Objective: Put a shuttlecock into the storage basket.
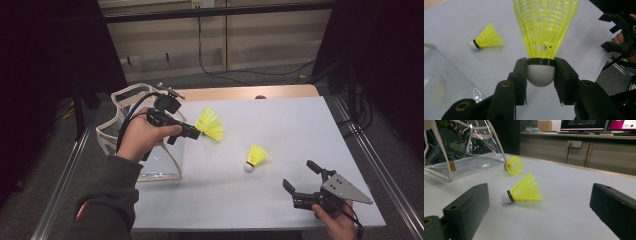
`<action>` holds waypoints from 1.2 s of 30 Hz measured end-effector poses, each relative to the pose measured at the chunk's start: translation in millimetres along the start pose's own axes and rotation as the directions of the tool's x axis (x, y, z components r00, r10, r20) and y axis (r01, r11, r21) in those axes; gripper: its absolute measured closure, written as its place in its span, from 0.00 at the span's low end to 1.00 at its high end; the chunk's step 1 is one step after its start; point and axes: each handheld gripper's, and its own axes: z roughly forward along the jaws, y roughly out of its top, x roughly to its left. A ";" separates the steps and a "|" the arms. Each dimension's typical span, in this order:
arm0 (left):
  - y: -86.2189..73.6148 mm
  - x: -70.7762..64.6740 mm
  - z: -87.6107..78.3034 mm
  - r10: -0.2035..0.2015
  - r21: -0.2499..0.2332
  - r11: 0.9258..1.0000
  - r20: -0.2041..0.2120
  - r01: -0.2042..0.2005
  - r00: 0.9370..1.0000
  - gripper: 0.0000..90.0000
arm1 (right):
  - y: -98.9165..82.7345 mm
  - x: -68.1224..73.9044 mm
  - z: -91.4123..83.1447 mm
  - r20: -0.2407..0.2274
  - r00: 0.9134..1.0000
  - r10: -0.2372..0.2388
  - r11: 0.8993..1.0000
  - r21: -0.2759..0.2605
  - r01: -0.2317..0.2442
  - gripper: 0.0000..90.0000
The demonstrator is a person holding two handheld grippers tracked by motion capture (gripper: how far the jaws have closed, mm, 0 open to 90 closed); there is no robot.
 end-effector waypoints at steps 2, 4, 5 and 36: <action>0.4 0.4 -1.5 -0.004 -0.006 1.000 -0.004 0.004 1.000 0.72 | 0.1 0.0 -0.2 0.000 1.000 0.001 1.000 0.000 -0.001 0.03; 0.8 1.0 -2.4 -0.005 -0.004 1.000 -0.004 0.005 1.000 0.72 | -0.1 -0.1 0.0 0.001 1.000 0.001 1.000 0.000 -0.001 0.03; 1.1 0.9 -3.0 -0.005 -0.002 1.000 -0.002 0.005 1.000 0.72 | -0.1 0.0 0.1 0.000 1.000 0.000 1.000 0.001 0.000 0.03; 4.4 9.3 -23.2 -0.023 -0.009 1.000 -0.046 0.022 0.999 0.72 | 0.2 0.0 -0.3 0.000 1.000 0.001 1.000 0.000 -0.001 0.03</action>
